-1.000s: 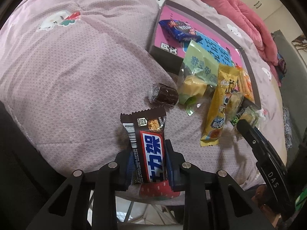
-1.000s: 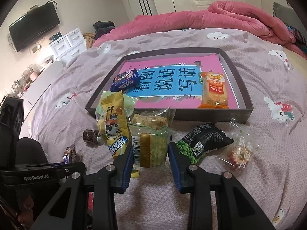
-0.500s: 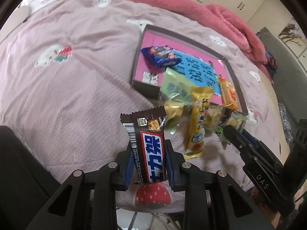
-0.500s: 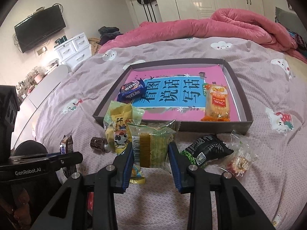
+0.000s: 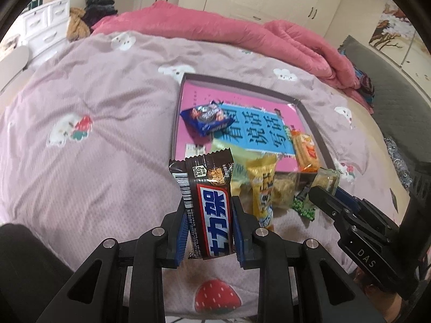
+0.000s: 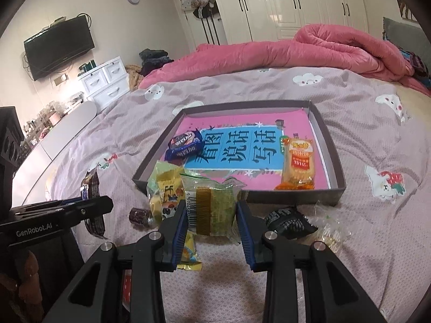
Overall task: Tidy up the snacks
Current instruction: 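Lift the chocolate bar toward the tray with the left tool while the right tool grasps the clear pastry bag, then carry the chocolate bar into the tray with the left tool while the right tool carries the pastry bag there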
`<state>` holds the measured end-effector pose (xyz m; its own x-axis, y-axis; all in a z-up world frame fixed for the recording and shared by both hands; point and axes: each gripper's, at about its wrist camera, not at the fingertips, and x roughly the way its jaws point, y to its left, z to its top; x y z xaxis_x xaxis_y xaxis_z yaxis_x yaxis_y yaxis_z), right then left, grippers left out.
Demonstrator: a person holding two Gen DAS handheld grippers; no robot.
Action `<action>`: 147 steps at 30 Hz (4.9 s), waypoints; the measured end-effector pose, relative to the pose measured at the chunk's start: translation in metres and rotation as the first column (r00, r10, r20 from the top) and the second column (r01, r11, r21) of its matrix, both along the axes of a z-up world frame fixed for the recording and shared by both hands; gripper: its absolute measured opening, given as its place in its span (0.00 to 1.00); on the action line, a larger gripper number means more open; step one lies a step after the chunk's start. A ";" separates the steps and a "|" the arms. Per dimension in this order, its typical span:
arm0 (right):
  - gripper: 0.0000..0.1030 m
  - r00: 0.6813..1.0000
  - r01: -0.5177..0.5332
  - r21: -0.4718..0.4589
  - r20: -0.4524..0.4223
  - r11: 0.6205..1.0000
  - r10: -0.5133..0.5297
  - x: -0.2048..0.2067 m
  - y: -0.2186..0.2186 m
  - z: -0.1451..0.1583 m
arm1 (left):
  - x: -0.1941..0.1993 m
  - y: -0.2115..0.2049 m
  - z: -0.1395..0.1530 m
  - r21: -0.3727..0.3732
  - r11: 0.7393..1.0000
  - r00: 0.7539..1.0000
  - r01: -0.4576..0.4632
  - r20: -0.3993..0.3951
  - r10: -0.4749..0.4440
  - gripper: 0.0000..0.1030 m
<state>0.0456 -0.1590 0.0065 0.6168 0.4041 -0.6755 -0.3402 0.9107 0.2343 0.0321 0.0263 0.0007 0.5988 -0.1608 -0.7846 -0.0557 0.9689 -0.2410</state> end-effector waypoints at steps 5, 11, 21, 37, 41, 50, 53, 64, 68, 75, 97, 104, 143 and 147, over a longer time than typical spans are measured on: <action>0.35 1.000 -0.007 0.004 0.016 1.000 0.007 0.002 0.000 0.004 | 0.005 0.004 0.005 0.011 1.000 1.000 0.001 0.029 -0.001 0.28; 0.35 1.000 -0.009 0.021 0.019 1.000 0.009 0.003 -0.001 0.005 | 0.008 0.010 0.009 -0.013 1.000 0.999 -0.002 0.054 0.002 0.28; 0.35 0.999 0.019 0.048 0.034 0.999 -0.020 0.010 -0.012 0.010 | 0.015 0.007 0.014 -0.012 1.000 0.996 0.013 0.085 -0.012 0.28; 0.35 0.991 0.111 0.096 0.066 0.989 -0.118 0.025 -0.044 0.022 | 0.038 0.021 0.027 0.021 1.000 0.988 -0.023 0.154 0.020 0.28; 0.35 0.988 0.131 0.104 0.070 0.986 -0.139 0.027 -0.050 0.023 | 0.044 0.023 0.026 0.016 1.000 0.988 -0.025 0.155 0.022 0.28; 0.35 0.982 0.160 0.113 0.087 0.981 -0.170 0.034 -0.060 0.027 | 0.063 0.025 0.017 0.015 1.000 0.987 -0.016 0.158 0.013 0.28; 0.35 0.980 0.163 0.116 0.093 0.980 -0.174 0.037 -0.062 0.029 | 0.072 0.027 0.010 0.015 1.000 0.990 -0.021 0.140 0.019 0.28; 0.35 0.978 0.163 0.118 0.109 0.980 -0.175 0.043 -0.063 0.033 | 0.099 0.026 -0.004 0.047 0.999 0.991 -0.022 0.133 0.015 0.28; 0.35 0.977 0.166 0.125 0.110 0.978 -0.180 0.047 -0.067 0.034 | 0.109 0.024 -0.012 0.055 0.998 0.993 -0.013 0.119 0.007 0.28; 0.35 0.971 0.193 0.138 0.113 0.972 -0.209 0.054 -0.076 0.036 | 0.119 0.015 -0.024 0.093 0.996 0.995 0.000 0.099 -0.009 0.28; 0.35 0.956 0.271 0.141 0.077 0.952 -0.283 0.079 -0.102 0.028 | 0.127 -0.002 -0.055 0.028 0.998 0.998 0.063 -0.008 -0.063 0.28; 0.35 0.958 0.281 0.112 0.033 0.953 -0.286 0.089 -0.104 0.017 | 0.129 -0.007 -0.060 0.009 0.996 0.996 0.085 -0.025 -0.085 0.28; 0.35 0.950 0.263 -0.008 -0.170 0.965 -0.260 0.116 -0.089 -0.033 | 0.133 -0.009 -0.063 -0.006 0.995 0.995 0.095 -0.039 -0.095 0.28; 0.35 0.947 0.272 -0.016 -0.172 0.962 -0.271 0.115 -0.091 -0.034 | 0.132 -0.010 -0.061 0.009 0.995 0.995 0.096 -0.031 -0.096 0.28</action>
<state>0.1608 -0.2499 -0.0276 0.5790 0.2432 -0.7782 -0.0347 0.9610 0.2745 0.1645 0.0167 -0.0606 0.5566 -0.2080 -0.8044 0.0302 0.9726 -0.2306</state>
